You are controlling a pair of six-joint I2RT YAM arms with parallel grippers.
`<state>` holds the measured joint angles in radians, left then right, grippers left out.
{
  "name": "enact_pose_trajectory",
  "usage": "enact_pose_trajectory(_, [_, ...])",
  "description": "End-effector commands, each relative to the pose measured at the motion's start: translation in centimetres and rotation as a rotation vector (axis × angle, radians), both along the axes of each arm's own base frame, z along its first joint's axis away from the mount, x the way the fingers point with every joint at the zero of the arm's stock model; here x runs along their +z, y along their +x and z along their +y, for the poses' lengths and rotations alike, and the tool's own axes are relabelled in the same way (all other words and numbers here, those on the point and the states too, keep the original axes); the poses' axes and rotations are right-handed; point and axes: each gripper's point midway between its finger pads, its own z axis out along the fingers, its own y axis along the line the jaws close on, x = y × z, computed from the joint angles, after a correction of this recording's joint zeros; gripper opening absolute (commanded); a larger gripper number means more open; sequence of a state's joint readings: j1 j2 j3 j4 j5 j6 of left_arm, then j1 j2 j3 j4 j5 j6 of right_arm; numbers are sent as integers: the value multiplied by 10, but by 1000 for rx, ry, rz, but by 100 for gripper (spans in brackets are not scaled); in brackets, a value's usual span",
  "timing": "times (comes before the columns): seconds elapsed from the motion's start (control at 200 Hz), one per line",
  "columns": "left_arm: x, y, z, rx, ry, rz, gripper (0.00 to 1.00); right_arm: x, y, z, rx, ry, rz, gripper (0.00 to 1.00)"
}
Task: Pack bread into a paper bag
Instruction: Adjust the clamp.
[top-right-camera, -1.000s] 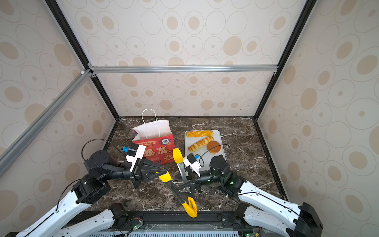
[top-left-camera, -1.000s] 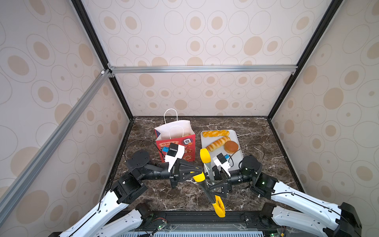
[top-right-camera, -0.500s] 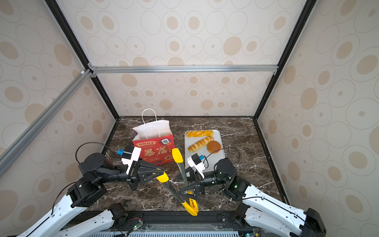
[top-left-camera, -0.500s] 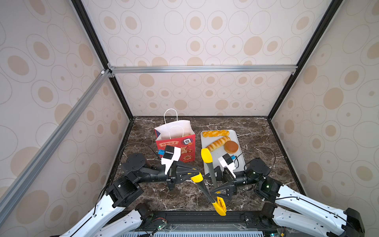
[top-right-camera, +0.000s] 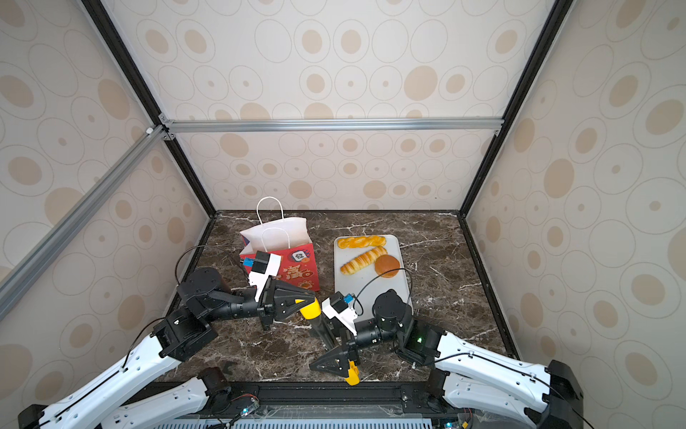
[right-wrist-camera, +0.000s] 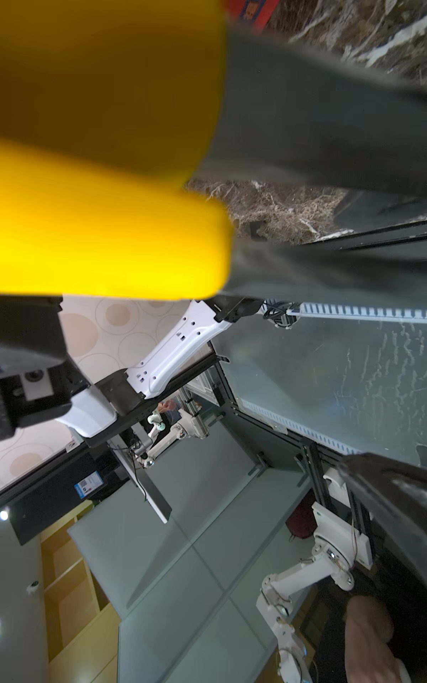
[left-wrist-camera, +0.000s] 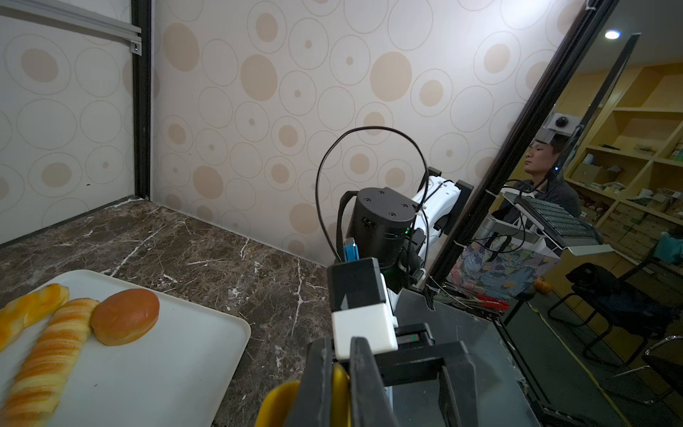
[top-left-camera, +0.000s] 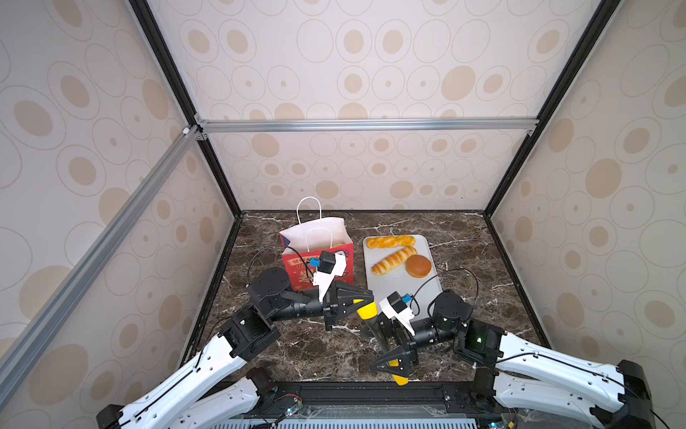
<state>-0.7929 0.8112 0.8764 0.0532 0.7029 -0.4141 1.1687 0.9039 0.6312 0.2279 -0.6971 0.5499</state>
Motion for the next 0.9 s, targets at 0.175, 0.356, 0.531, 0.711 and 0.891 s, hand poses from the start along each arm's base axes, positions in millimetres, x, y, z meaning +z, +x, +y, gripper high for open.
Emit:
enact_pose_trajectory(0.175, [55, 20, 24, 170, -262, -78, 0, -18, 4, 11, -72, -59, -124, 100])
enact_pose_trajectory(0.356, [70, 4, 39, 142, -369, -77, 0, -24, 16, 11, -144, -46, -176, 99])
enact_pose_trajectory(0.531, [83, -14, 54, 108, -450, -86, 0, -30, 20, 6, -172, -43, -209, 91])
enact_pose_trajectory(0.711, [84, -15, 56, 87, -517, -60, 0, -34, 21, 9, -169, -65, -209, 78])
enact_pose_trajectory(0.891, [73, -8, 48, 73, -518, -32, 0, -31, 19, 10, -153, -58, -207, 64])
